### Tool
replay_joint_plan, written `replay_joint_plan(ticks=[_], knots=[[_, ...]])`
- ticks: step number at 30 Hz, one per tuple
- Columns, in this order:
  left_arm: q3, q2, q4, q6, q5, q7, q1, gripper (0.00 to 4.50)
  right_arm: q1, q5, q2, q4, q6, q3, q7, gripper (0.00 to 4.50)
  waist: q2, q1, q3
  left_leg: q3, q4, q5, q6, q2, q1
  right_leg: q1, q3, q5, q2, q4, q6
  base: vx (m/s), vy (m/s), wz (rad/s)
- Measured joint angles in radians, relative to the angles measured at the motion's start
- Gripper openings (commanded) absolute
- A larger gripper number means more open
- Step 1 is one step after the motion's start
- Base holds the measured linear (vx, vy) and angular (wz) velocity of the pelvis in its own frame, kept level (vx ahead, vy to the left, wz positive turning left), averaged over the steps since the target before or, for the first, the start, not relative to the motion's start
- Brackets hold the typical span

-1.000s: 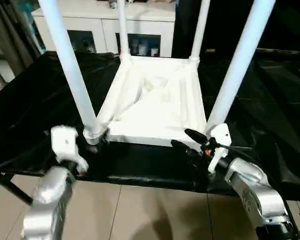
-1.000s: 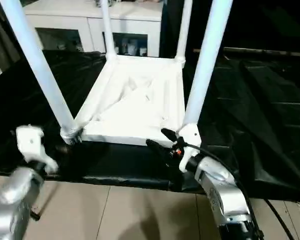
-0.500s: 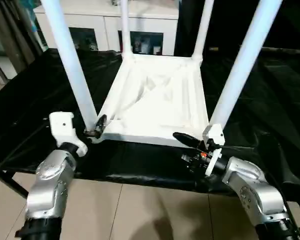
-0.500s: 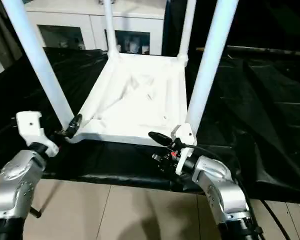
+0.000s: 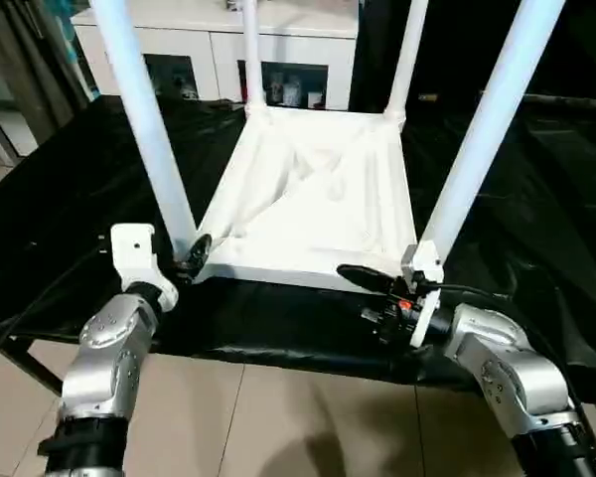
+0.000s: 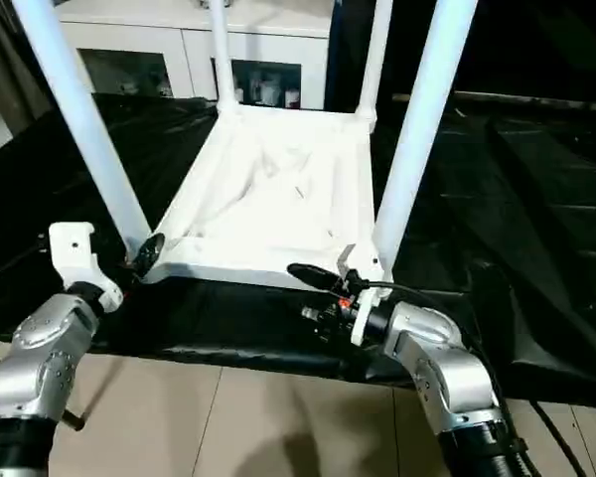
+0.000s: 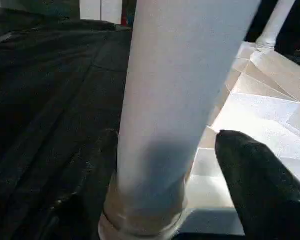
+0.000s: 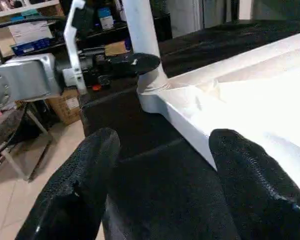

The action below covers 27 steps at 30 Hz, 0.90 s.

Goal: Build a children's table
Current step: Flip table

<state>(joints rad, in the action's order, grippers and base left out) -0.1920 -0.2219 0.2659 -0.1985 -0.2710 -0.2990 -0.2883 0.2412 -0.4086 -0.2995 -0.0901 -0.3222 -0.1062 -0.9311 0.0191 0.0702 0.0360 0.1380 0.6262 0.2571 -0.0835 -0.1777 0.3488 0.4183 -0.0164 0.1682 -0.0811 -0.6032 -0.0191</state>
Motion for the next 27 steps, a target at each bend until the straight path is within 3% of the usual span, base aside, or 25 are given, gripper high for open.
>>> replay_joint_plan(ticks=[11,19,26,27], knots=[[0.004,0.000,0.056,0.013,-0.007,-0.025,-0.033,2.23,-0.002,0.001,0.000,0.000,0.001,-0.001,-0.004,3.20,0.000,0.020,0.000,0.003,0.000,0.000,0.000,-0.001,0.000,0.000,0.000,0.000,-0.002,0.000,0.000,0.000,0.000,0.00],[-0.009,0.043,0.053,0.007,-0.019,-0.025,-0.033,2.15,-0.016,0.012,0.006,0.000,0.012,-0.002,0.007,3.20,0.001,0.020,0.001,0.007,0.000,-0.001,0.001,-0.001,0.001,0.000,-0.001,0.000,-0.005,0.000,0.000,0.000,0.000,0.00],[-0.050,0.158,-0.021,-0.048,-0.110,-0.011,-0.012,2.15,-0.049,0.009,0.043,0.011,0.006,0.000,0.057,3.20,0.008,0.021,0.005,0.014,0.000,-0.002,0.004,0.000,0.006,0.003,-0.002,0.000,-0.011,0.002,0.000,0.000,0.000,0.00],[-0.054,0.167,-0.026,-0.054,-0.129,-0.009,-0.010,2.15,-0.049,0.009,0.044,0.011,0.003,0.001,0.065,3.46,0.008,0.020,0.005,0.014,0.000,-0.003,0.005,0.000,0.007,0.003,-0.003,0.000,-0.011,0.002,0.000,0.000,0.000,0.00]])
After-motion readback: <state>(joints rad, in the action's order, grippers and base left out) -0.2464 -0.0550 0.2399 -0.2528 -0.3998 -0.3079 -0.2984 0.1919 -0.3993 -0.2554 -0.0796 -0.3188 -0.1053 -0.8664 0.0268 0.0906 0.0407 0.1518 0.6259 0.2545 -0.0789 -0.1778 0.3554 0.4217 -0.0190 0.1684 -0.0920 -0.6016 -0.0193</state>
